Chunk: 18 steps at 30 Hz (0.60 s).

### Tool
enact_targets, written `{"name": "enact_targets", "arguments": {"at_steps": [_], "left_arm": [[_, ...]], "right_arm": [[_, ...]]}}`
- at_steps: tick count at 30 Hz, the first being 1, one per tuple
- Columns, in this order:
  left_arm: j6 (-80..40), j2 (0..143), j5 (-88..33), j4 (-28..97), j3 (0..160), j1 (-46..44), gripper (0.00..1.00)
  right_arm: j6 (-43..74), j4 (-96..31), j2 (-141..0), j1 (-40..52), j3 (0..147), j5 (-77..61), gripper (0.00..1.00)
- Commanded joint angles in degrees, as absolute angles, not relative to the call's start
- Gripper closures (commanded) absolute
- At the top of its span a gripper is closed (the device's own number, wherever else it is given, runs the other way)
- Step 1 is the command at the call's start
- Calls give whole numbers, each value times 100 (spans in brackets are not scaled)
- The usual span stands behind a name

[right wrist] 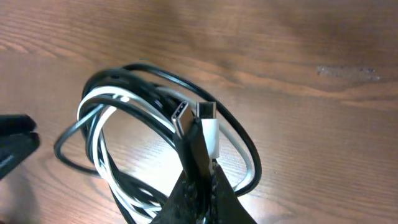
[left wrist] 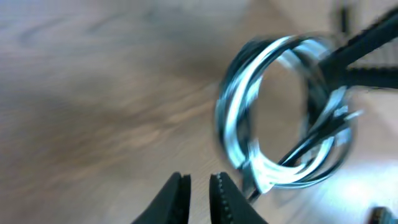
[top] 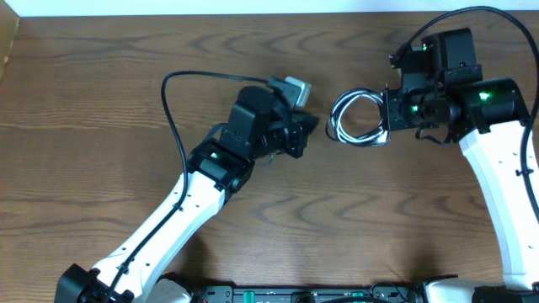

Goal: Untangle cables

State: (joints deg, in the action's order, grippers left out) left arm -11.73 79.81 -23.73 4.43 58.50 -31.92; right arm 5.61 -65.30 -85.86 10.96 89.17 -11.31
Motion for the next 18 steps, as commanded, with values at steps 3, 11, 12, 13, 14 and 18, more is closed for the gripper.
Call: {"name": "enact_targets", "arguments": {"at_steps": [3,11,12,13,14,18], "left_arm": [[-947,7942,-2956,-3,5874,-3177,78],[-967,8029,-3039,67,5872,-3183,74],[-967,8060,-3111,73,5872,-3183,73],[-967,8095,-3175,75,5872,-3183,73],[-967,8130,-3205,78,5872,-3183,73],[-967,8259,-3223,82,5872,-3183,70]], "right_arm": [[478,-6584,-8471,1149,8777,-1439,99],[460,-6512,-8471,1160,8759,-1710,99],[460,-6514,-8471,1168,8759,-1710,99],[460,-6512,-8471,1168,8759,-1712,99],[462,-6512,-8471,1168,8759,-1712,99],[460,-6512,-8468,1168,8759,-1710,99]]}}
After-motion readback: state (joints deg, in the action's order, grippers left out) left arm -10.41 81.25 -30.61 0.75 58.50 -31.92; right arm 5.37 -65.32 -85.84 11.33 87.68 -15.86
